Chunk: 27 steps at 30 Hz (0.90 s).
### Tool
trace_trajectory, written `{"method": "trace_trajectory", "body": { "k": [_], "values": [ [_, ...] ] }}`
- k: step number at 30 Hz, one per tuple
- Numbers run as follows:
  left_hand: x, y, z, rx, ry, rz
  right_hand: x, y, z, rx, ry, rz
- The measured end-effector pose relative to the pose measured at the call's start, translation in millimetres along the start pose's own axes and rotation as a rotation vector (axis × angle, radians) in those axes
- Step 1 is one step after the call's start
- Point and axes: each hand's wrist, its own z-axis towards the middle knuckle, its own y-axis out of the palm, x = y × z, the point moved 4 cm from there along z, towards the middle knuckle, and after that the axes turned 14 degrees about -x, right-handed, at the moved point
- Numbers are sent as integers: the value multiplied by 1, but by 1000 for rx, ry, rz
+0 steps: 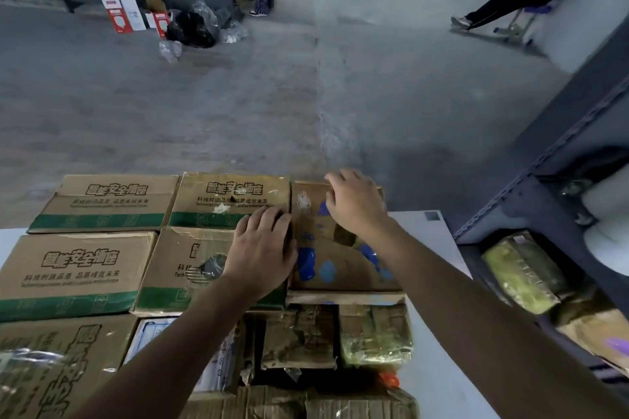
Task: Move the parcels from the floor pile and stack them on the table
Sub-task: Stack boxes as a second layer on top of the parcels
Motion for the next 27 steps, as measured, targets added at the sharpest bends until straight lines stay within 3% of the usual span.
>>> {"method": "trace_trajectory", "body": {
  "k": [6, 10, 13, 19, 27],
  "values": [
    [4, 2, -1, 6, -23, 31, 66, 21, -75, -89, 392, 450],
    [8, 0, -3, 14, -24, 35, 66, 34, -92, -163, 438, 869],
    [8, 0, -4, 6, -24, 45, 63, 43, -95, -216, 448, 1025],
    [6, 0, -3, -3, -29, 39, 66, 38, -89, -189, 421, 1085],
    [6, 2, -1, 7, -19, 36, 61, 40, -88, -188, 486, 880]
  ]
}}
